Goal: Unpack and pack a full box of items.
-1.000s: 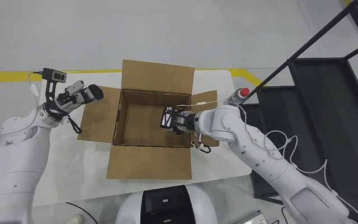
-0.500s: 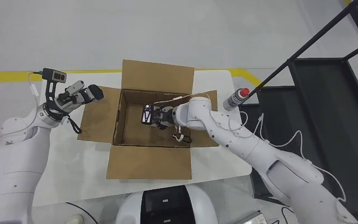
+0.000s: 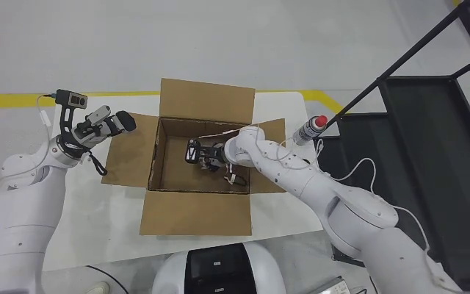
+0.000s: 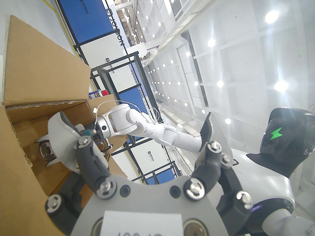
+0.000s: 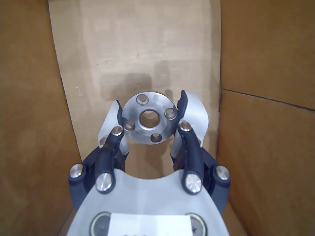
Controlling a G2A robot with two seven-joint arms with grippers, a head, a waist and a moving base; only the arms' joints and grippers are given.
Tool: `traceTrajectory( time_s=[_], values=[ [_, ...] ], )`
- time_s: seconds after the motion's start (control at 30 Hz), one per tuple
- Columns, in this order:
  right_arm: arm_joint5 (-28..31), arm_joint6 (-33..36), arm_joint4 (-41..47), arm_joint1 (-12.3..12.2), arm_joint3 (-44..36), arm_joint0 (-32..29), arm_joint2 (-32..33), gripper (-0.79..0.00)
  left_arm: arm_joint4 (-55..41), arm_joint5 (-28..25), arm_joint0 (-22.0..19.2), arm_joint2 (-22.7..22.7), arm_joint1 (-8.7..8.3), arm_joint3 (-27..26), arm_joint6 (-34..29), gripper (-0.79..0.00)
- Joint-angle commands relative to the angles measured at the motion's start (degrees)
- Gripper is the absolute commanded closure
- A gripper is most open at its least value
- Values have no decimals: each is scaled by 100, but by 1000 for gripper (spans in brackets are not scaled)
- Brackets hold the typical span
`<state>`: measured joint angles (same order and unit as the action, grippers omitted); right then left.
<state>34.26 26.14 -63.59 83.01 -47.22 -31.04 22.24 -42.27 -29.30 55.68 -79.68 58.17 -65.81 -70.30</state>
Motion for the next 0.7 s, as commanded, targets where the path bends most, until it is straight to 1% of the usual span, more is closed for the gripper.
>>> traceTrajectory(
  time_s=[0.0,0.03,0.2,0.27,0.37,0.43,0.5,0.6,0.67],
  values=[
    [41,-34,1,94,203,40,-44,-637,0,0,0,0,0,0,0,-785],
    [51,-64,-1,138,276,57,-60,-785,0,0,0,0,0,0,0,-785],
    [204,-179,-67,268,457,157,-74,-785,0,0,0,0,0,0,0,-785],
    [301,-285,-65,270,461,179,-24,-785,0,0,0,0,0,0,0,-785],
    [624,-456,-136,209,237,232,74,-785,0,0,0,0,0,0,0,-785],
    [858,-604,-169,106,-63,229,210,-785,0,0,0,0,0,0,0,-785],
    [1060,-731,-168,-56,-484,175,443,-785,0,0,0,0,0,0,0,-785],
    [1321,-856,-43,-404,-1354,-118,1014,-785,0,0,0,0,0,0,0,-785],
    [1526,-759,39,-676,-2109,-472,1489,-785,0,0,0,0,0,0,0,-785]
  ],
)
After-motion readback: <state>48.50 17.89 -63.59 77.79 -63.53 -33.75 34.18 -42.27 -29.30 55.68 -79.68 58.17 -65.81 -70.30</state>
